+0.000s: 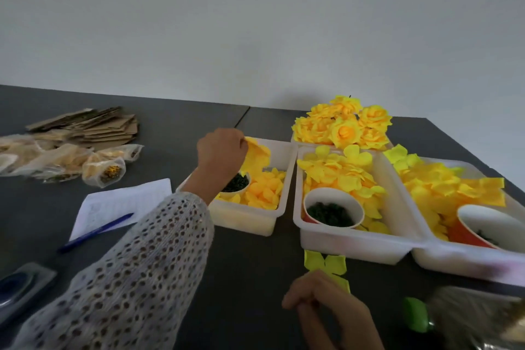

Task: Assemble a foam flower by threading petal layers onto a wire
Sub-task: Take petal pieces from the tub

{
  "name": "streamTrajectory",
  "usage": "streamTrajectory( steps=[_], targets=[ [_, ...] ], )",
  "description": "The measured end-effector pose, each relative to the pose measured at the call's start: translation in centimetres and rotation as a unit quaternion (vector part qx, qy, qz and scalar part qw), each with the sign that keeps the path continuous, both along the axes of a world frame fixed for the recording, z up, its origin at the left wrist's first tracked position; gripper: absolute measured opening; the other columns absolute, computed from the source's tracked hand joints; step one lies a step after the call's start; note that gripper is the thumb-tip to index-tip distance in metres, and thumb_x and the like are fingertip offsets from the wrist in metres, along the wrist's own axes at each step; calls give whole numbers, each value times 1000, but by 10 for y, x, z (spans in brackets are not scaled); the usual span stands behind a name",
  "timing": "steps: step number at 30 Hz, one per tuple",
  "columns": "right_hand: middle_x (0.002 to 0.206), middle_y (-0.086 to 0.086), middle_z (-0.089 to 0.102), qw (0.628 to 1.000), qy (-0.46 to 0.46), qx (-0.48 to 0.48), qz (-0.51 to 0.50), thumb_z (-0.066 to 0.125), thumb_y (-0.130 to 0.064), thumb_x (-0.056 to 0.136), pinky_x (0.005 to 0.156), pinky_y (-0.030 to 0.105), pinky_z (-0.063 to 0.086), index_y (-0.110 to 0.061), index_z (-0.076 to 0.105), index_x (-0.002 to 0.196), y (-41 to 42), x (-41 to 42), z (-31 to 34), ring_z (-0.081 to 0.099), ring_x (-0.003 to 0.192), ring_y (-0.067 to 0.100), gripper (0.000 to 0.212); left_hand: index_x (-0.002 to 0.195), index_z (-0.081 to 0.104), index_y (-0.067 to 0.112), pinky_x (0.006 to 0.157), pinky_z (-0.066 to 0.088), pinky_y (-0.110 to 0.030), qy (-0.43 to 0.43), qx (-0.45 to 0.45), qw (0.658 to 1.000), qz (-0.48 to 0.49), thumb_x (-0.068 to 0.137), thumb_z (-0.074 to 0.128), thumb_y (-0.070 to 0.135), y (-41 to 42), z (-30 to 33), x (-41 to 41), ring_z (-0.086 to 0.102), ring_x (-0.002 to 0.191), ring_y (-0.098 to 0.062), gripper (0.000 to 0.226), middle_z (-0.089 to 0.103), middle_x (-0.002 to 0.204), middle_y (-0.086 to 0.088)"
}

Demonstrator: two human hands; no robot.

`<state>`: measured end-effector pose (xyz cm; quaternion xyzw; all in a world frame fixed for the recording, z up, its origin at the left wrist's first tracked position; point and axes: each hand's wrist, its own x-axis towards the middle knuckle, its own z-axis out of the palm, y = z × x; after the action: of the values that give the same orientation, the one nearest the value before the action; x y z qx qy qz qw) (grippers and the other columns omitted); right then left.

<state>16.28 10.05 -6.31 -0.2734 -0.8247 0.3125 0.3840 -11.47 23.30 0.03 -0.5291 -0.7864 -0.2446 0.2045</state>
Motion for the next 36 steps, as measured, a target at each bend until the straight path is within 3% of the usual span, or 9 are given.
streamTrajectory(
  steps=[4, 8, 13, 15, 18, 24, 27, 30, 36],
  targets=[
    [78, -10, 64, 999, -21, -10, 29, 60, -20, 77, 62, 7, 41, -38, 69, 76, -18, -6, -8, 60, 62, -1, 20, 82, 69, 14, 63, 40, -30, 19, -9, 1000, 5, 91, 46, 30, -9, -32, 3, 64, 75, -34, 30, 65, 80, -10],
    [73, -9, 65, 999, -36, 0, 5, 63, -1, 75, 65, 7, 42, -28, 71, 68, -20, 10, -20, 62, 66, -2, 29, 83, 70, 15, 62, 43, -30, -22, 21, 999, 13, 91, 46, 32, -16, -34, 5, 63, 72, -31, 31, 66, 79, -9],
    [68, 0, 74, 999, -28, -7, -27, 65, 19, 74, 73, 3, 44, -27, 63, 72, 1, 19, -12, 60, 79, -20, 47, 59, 70, 14, 55, 53, -27, -345, 113, 928, -80, 84, 48, 25, -49, -8, 30, 66, 52, -9, 34, 71, 59, -1],
    [81, -4, 74, 989, 49, -132, -40, 66, -14, 86, 71, 18, 51, -33, 62, 91, 0, 20, -9, 69, 78, 2, 20, 51, 68, 16, 51, 46, -23, -449, 76, 878, -146, 84, 48, 21, -74, -11, 54, 60, 46, -3, 39, 71, 58, -2],
    [94, -1, 69, 957, 40, -286, -35, 54, -57, 66, 65, 26, 49, -36, 44, 119, -3, 17, -20, 70, 74, 13, 58, 45, 66, 18, 47, 44, -17, -525, -39, 827, -199, 86, 48, 16, -118, -43, 94, 55, 44, -5, 45, 71, 57, -4],
    [77, 13, 67, 934, 62, -348, -50, 42, -18, 100, 49, 28, 50, -14, 42, 122, -18, 13, -67, 61, 54, 22, 22, 47, 63, 19, 57, 47, -27, -512, -258, 798, -184, 88, 48, 23, -174, -111, 145, 57, 47, -8, 44, 67, 54, -2],
    [73, 14, 61, 917, 77, -388, -43, 36, -3, 100, 43, 27, 40, -4, 51, 100, -17, 23, -75, 52, 46, 18, 15, 61, 64, 22, 56, 50, -27, -325, -318, 884, -108, 89, 44, 50, -178, -119, 150, 58, 49, -4, 44, 66, 56, 6],
    [67, 6, 59, 918, 60, -389, -37, 35, -3, 98, 40, 22, 38, -15, 52, 102, -4, 31, -72, 48, 43, 13, 21, 88, 51, 36, 60, 51, -28, -156, -258, 950, -77, 84, 44, 65, -176, -120, 161, 57, 68, -2, 29, 59, 80, 16],
    [65, -2, 60, 933, -37, -351, -67, 43, -20, 94, 48, 24, 42, -40, 49, 98, 27, 48, -84, 52, 49, 5, 21, 105, 49, 43, 81, 50, -23, -235, -101, 931, -258, 82, 56, 46, -150, -130, 183, 52, 98, 2, 24, 49, 111, 22]
  ],
)
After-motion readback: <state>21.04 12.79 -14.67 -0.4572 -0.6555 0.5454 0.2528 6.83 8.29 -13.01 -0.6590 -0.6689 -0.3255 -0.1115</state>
